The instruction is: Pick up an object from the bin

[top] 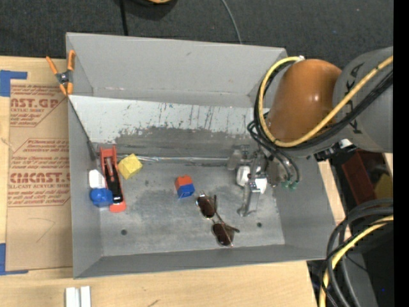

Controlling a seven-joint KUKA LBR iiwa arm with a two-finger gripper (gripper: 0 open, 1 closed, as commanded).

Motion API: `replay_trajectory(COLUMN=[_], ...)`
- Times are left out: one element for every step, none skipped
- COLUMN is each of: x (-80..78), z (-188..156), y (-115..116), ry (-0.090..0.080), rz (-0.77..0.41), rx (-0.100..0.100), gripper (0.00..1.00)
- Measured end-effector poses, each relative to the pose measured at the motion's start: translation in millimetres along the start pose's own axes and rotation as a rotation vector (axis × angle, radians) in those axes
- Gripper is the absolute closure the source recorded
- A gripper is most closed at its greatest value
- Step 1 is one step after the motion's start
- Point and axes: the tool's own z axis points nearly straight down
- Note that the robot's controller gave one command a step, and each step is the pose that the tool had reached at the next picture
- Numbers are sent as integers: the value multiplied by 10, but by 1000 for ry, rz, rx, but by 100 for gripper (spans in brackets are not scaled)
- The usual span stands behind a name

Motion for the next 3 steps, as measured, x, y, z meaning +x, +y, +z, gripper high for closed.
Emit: replay_trajectory(x=[-14,-20,260], z=[-47,264,888], y=[-1,34,216], ry=[-7,-15,-11], rz=[0,-45,-52], rx=[0,1,0], gripper=[0,0,0])
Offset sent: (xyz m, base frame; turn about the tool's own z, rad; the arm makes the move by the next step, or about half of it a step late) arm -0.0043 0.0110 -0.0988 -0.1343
